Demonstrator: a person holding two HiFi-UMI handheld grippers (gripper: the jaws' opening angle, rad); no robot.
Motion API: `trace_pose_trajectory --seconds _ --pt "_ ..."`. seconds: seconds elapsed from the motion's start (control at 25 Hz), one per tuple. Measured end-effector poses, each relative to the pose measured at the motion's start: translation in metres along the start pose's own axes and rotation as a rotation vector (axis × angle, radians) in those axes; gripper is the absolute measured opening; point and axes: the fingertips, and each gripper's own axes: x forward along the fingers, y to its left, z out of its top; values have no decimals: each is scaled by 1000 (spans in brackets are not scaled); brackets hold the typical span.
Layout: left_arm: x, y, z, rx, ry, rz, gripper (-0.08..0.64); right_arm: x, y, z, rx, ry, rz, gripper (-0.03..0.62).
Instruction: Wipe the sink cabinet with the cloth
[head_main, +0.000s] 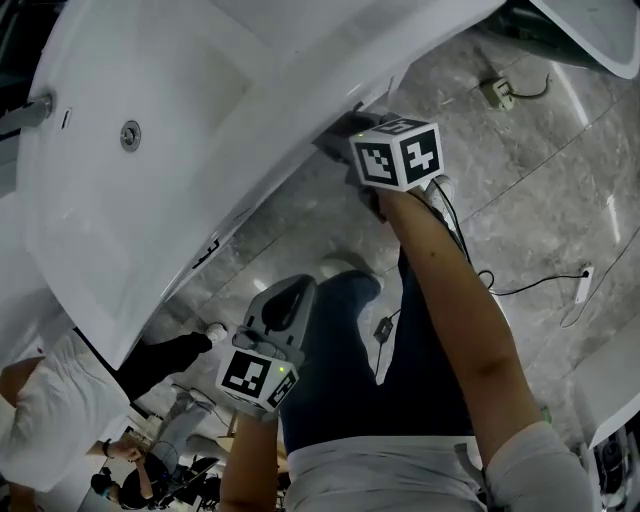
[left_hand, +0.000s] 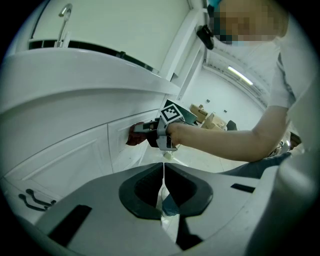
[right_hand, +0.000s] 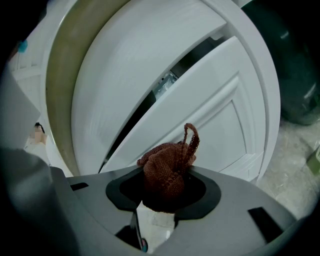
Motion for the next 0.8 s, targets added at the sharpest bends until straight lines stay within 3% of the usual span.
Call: trace_pose_trajectory --seconds 0.32,0.56,0.8 --pt "8 -11 6 -8 -1 20 21 -19 -20 15 77 -60 25 167" --pt "15 -26 4 -10 8 4 21 -54 -56 29 119 -153 -61 167" --pt "16 -38 -2 1 23 -12 21 -59 -65 -15 82 -65 -95 167"
